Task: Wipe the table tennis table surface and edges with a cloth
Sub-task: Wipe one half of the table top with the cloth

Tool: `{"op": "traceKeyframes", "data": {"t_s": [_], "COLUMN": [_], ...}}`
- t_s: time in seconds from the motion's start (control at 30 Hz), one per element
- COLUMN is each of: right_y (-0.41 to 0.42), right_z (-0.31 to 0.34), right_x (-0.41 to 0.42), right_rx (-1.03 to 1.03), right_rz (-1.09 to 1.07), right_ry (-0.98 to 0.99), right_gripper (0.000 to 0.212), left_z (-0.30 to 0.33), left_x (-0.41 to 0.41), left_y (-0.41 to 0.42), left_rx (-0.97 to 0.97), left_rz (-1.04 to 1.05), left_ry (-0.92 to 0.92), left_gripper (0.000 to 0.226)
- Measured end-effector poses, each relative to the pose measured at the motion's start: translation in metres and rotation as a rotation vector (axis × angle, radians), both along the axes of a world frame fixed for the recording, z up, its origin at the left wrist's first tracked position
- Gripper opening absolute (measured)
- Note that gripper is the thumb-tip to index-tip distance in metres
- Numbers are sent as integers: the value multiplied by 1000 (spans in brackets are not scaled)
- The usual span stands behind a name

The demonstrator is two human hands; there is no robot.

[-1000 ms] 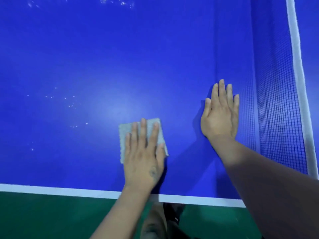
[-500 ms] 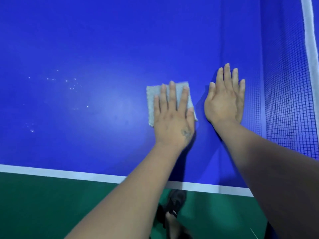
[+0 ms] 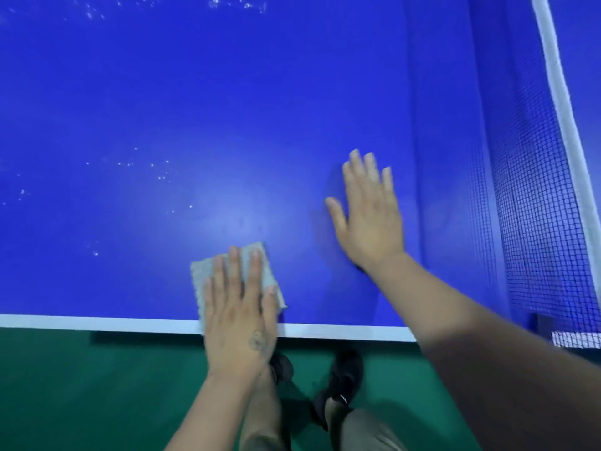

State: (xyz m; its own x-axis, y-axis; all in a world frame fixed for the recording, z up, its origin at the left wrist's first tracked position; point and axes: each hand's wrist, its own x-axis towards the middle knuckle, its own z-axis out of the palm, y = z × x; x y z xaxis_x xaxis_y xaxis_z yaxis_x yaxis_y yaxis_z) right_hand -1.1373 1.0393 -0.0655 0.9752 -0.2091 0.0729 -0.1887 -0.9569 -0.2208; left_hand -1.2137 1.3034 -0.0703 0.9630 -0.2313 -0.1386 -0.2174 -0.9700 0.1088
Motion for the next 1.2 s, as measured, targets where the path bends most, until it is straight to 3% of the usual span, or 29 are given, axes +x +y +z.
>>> {"op": "traceKeyframes", "data": {"t_s": [0.1, 0.27, 0.47, 0.63, 0.83, 1.0, 1.1, 1.2], "right_y": [46, 86, 88, 87, 88, 88, 87, 86], "right_z": [-6, -13, -15, -12, -12, -13, -13, -13], "right_x": [10, 56, 56, 58, 57, 59, 61, 61], "right_rx": [13, -47, -48, -39, -17, -42, -31, -12], "right_rz": [58, -49, -78, -87, -152, -176, -170, -181], "right_ry": [40, 92, 67, 87, 79, 121, 124, 108], "right_gripper": [69, 72, 71, 71, 76, 79, 78, 76], "left_z": [-2, -6, -3, 2, -4, -10, -10, -6], "left_x": [34, 89, 69, 34, 63, 126, 160, 159], "left_y": [28, 20, -7, 21, 66, 44, 12, -14], "left_rx": [-16, -58, -82, -92, -37, -105, -138, -144], "left_rz": [188, 255, -63, -162, 128, 277, 193, -21], "left_ry": [10, -13, -40, -25, -47, -19, -37, -65], "left_gripper": [66, 66, 65, 63, 65, 66, 66, 64]}}
